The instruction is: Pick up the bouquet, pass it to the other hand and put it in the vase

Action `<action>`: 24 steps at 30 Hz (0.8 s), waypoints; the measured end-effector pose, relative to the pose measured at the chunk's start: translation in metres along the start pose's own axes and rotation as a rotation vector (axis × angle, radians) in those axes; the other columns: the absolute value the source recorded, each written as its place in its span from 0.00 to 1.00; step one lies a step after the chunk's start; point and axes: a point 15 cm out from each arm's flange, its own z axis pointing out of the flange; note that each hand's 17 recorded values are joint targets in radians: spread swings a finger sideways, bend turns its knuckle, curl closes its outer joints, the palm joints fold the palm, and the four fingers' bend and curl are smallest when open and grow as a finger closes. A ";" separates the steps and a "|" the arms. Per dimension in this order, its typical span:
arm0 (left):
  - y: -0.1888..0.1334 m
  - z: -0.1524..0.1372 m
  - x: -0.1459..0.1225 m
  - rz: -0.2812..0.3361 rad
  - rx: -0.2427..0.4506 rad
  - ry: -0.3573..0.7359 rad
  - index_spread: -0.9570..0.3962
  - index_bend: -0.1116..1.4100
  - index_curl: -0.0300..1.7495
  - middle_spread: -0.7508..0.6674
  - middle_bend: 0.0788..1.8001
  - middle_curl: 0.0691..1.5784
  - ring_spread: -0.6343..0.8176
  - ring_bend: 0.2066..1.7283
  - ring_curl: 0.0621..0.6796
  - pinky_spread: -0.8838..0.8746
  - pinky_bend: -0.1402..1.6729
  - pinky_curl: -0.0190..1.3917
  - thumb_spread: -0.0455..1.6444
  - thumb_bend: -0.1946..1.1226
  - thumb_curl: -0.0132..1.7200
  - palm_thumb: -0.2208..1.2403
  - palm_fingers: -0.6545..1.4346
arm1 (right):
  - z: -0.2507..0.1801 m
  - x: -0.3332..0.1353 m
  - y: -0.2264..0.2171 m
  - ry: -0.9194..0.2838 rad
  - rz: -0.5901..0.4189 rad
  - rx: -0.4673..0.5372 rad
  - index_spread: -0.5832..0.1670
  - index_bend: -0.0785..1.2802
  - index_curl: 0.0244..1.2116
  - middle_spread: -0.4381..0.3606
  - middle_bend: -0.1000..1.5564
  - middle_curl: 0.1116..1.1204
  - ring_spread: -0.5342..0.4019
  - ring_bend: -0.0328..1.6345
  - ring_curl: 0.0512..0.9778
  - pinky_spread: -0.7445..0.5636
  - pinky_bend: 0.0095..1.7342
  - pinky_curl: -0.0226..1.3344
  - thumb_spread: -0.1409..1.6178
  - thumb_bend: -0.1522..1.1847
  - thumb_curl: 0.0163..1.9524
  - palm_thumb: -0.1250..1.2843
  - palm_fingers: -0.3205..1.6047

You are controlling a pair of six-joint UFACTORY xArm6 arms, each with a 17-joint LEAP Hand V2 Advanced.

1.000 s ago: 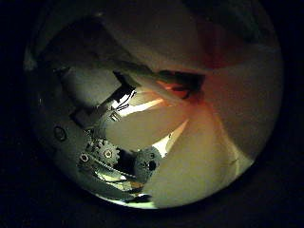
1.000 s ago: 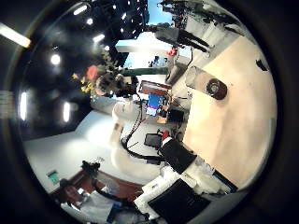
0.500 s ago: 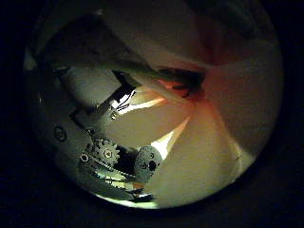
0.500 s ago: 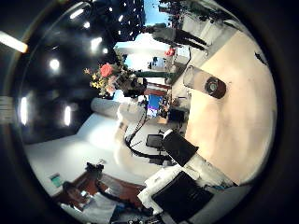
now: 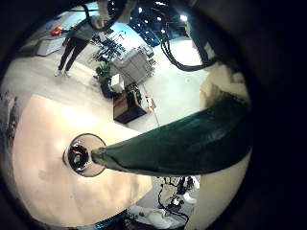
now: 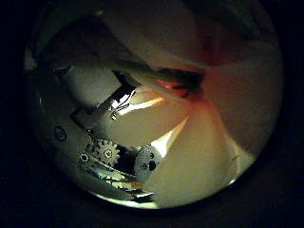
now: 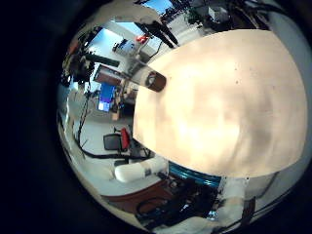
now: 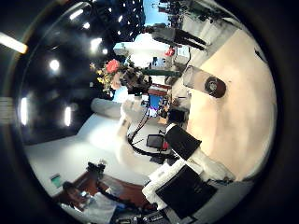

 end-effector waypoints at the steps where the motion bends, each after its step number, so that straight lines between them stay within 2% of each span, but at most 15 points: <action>1: 0.000 0.002 -0.002 -0.004 -0.005 0.001 0.14 0.47 0.73 0.15 0.61 0.62 0.17 0.87 0.83 0.24 0.88 0.55 0.68 0.14 0.48 0.85 0.83 | 0.000 0.000 0.000 0.000 -0.001 0.000 0.25 0.18 0.24 0.58 0.22 0.22 0.77 0.40 0.17 0.92 0.40 0.24 0.68 0.10 0.23 0.53 0.25; 5: -0.001 0.010 -0.011 -0.020 -0.018 0.005 0.14 0.46 0.74 0.15 0.60 0.63 0.17 0.87 0.83 0.24 0.88 0.56 0.68 0.14 0.48 0.83 0.82 | -0.001 0.000 0.000 0.003 -0.007 0.002 0.25 0.18 0.23 0.58 0.21 0.22 0.77 0.39 0.17 0.92 0.40 0.23 0.68 0.10 0.23 0.54 0.25; 8: -0.002 0.011 -0.023 -0.034 -0.024 0.010 0.15 0.42 0.74 0.15 0.59 0.62 0.16 0.86 0.81 0.24 0.86 0.55 0.65 0.09 0.45 0.74 0.79 | 0.000 0.000 0.000 0.000 -0.006 0.001 0.25 0.19 0.24 0.58 0.21 0.22 0.77 0.39 0.17 0.92 0.40 0.22 0.68 0.10 0.23 0.54 0.26; 9: -0.001 0.012 -0.028 -0.040 -0.029 0.011 0.16 0.36 0.73 0.16 0.58 0.61 0.15 0.82 0.79 0.23 0.83 0.54 0.63 0.07 0.43 0.67 0.69 | 0.000 0.000 0.000 0.000 -0.007 0.001 0.25 0.19 0.24 0.58 0.21 0.22 0.77 0.39 0.17 0.92 0.39 0.22 0.68 0.10 0.23 0.54 0.26; 10: 0.002 0.013 -0.034 -0.050 -0.042 0.008 0.19 0.37 0.73 0.20 0.55 0.62 0.22 0.66 0.77 0.29 0.65 0.53 0.62 0.04 0.40 0.57 0.28 | 0.000 0.000 0.001 0.000 -0.006 0.000 0.24 0.18 0.23 0.58 0.21 0.22 0.77 0.39 0.17 0.92 0.40 0.22 0.68 0.10 0.23 0.54 0.26; 11: 0.008 0.015 -0.041 -0.063 -0.067 0.004 0.23 0.37 0.71 0.29 0.43 0.58 0.35 0.60 0.80 0.40 0.59 0.55 0.60 0.03 0.37 0.49 0.12 | 0.000 0.000 0.000 0.000 -0.008 0.001 0.24 0.18 0.23 0.58 0.20 0.22 0.77 0.39 0.17 0.92 0.39 0.22 0.68 0.10 0.23 0.54 0.27; 12: 0.015 0.016 -0.048 -0.078 -0.099 -0.005 0.30 0.23 0.67 0.41 0.31 0.55 0.46 0.55 0.66 0.48 0.54 0.49 0.59 0.03 0.34 0.41 0.00 | 0.000 0.000 0.001 0.000 -0.009 0.001 0.24 0.19 0.24 0.57 0.21 0.22 0.76 0.39 0.17 0.92 0.39 0.21 0.68 0.10 0.23 0.54 0.28; 13: 0.025 0.019 -0.058 -0.091 -0.147 -0.025 0.34 0.16 0.65 0.49 0.24 0.51 0.54 0.50 0.53 0.55 0.49 0.44 0.57 0.04 0.32 0.34 0.00 | 0.000 0.000 0.001 0.001 -0.006 -0.001 0.24 0.19 0.24 0.57 0.21 0.23 0.75 0.40 0.17 0.93 0.38 0.21 0.68 0.10 0.23 0.54 0.29; 14: 0.032 0.020 -0.069 -0.095 -0.189 -0.049 0.38 0.12 0.62 0.57 0.19 0.47 0.61 0.46 0.44 0.61 0.45 0.39 0.55 0.05 0.31 0.30 0.02 | -0.001 -0.001 0.001 0.002 -0.010 0.001 0.24 0.19 0.24 0.56 0.21 0.23 0.75 0.40 0.17 0.93 0.38 0.21 0.68 0.10 0.23 0.54 0.29; 16: 0.038 0.011 -0.094 -0.097 -0.231 -0.101 0.47 0.08 0.57 0.70 0.12 0.40 0.71 0.40 0.34 0.72 0.40 0.34 0.52 0.08 0.28 0.25 0.06 | 0.000 0.000 0.001 0.001 -0.009 0.000 0.23 0.19 0.24 0.56 0.21 0.23 0.74 0.40 0.17 0.93 0.37 0.20 0.68 0.10 0.23 0.53 0.30; 17: 0.038 0.009 -0.098 -0.099 -0.231 -0.108 0.51 0.07 0.54 0.75 0.09 0.37 0.75 0.38 0.30 0.76 0.38 0.32 0.51 0.09 0.27 0.22 0.07 | 0.000 0.000 0.001 0.001 -0.009 -0.001 0.23 0.19 0.24 0.55 0.21 0.23 0.74 0.40 0.17 0.93 0.37 0.20 0.68 0.10 0.23 0.53 0.31; 20: 0.045 -0.011 -0.128 -0.165 -0.194 -0.095 0.60 0.07 0.45 0.86 0.05 0.32 0.83 0.33 0.24 0.85 0.33 0.27 0.49 0.10 0.26 0.20 0.11 | 0.000 -0.001 0.003 -0.001 -0.012 -0.007 0.23 0.20 0.25 0.55 0.20 0.23 0.71 0.40 0.17 0.93 0.36 0.19 0.68 0.10 0.23 0.54 0.33; 24: 0.066 -0.052 -0.161 -0.250 -0.165 -0.121 0.68 0.08 0.35 0.92 0.04 0.26 0.88 0.28 0.19 0.93 0.30 0.24 0.49 0.11 0.24 0.19 0.14 | 0.001 -0.002 0.004 -0.004 -0.014 -0.013 0.22 0.20 0.26 0.54 0.20 0.23 0.70 0.40 0.16 0.93 0.34 0.18 0.68 0.10 0.23 0.55 0.34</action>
